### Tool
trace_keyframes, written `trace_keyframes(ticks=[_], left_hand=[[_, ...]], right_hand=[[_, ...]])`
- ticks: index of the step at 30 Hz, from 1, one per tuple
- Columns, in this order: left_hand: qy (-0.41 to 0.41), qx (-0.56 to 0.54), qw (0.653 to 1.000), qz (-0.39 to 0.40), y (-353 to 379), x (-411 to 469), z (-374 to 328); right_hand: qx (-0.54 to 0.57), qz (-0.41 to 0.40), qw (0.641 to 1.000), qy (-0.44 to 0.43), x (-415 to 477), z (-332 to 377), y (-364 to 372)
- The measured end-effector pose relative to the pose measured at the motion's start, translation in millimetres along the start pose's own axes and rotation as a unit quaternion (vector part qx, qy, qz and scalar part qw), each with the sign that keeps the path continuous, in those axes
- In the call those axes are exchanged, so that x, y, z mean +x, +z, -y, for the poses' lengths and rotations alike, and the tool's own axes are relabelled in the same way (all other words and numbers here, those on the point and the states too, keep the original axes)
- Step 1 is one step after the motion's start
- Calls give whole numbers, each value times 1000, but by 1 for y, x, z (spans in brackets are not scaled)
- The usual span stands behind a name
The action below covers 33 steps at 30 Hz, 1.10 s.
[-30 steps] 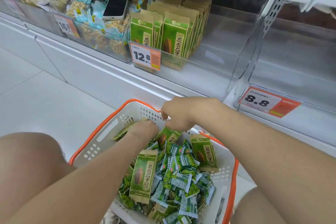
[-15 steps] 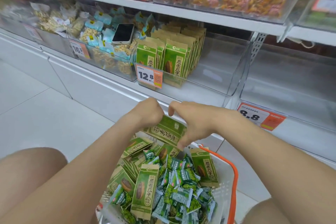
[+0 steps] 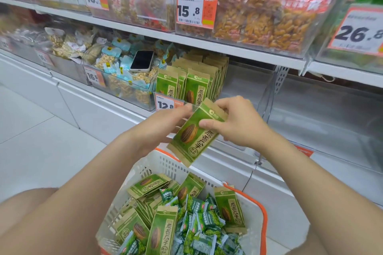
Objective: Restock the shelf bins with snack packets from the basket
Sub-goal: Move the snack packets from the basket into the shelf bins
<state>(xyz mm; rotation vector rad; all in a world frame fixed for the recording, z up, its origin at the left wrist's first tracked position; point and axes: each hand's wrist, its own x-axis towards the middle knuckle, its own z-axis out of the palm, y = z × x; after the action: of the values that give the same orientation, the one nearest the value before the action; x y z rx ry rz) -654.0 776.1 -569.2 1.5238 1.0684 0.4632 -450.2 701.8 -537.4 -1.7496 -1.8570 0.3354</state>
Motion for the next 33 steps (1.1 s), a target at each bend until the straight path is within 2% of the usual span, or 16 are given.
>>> trace_keyframes(ticks=[2, 5, 8, 11, 14, 16, 18, 19, 21, 23, 24, 26, 30, 33], left_hand=[[62, -52, 997, 21, 6, -7, -5], [98, -180, 979, -8, 6, -6, -1], [74, -243, 967, -26, 8, -1, -4], [63, -294, 954, -18, 11, 1, -6], [60, -285, 956, -35, 8, 9, -13], [75, -221, 970, -71, 2, 13, -19], [92, -72, 984, -133, -7, 16, -22], [104, 23, 981, -163, -11, 18, -21], [125, 242, 937, -217, -20, 26, -17], [134, 397, 877, -234, -23, 34, -11], [133, 436, 860, -229, -23, 37, -9], [123, 473, 847, -208, -23, 41, -5], [122, 496, 838, -191, -24, 42, -4], [121, 497, 839, -188, -26, 43, -6]], right_hand=[[102, -60, 992, 49, 2, 2, -1], [287, -101, 945, 115, 5, 5, -2], [300, -80, 940, 140, 9, 4, 0], [293, -54, 947, 121, 11, 4, 2], [290, -95, 947, 97, 18, 6, 5], [266, -180, 945, 65, 26, 5, 6], [245, -289, 925, 19, 32, 6, 4], [233, -332, 914, -4, 35, 7, 3], [190, -368, 910, -40, 39, 5, 2], [135, -344, 928, -43, 46, -1, 10], [103, -324, 940, -27, 50, -6, 17], [47, -283, 958, 15, 59, -14, 32], [-3, -232, 968, 94, 74, -18, 48], [-20, -214, 970, 110, 84, -17, 52]])
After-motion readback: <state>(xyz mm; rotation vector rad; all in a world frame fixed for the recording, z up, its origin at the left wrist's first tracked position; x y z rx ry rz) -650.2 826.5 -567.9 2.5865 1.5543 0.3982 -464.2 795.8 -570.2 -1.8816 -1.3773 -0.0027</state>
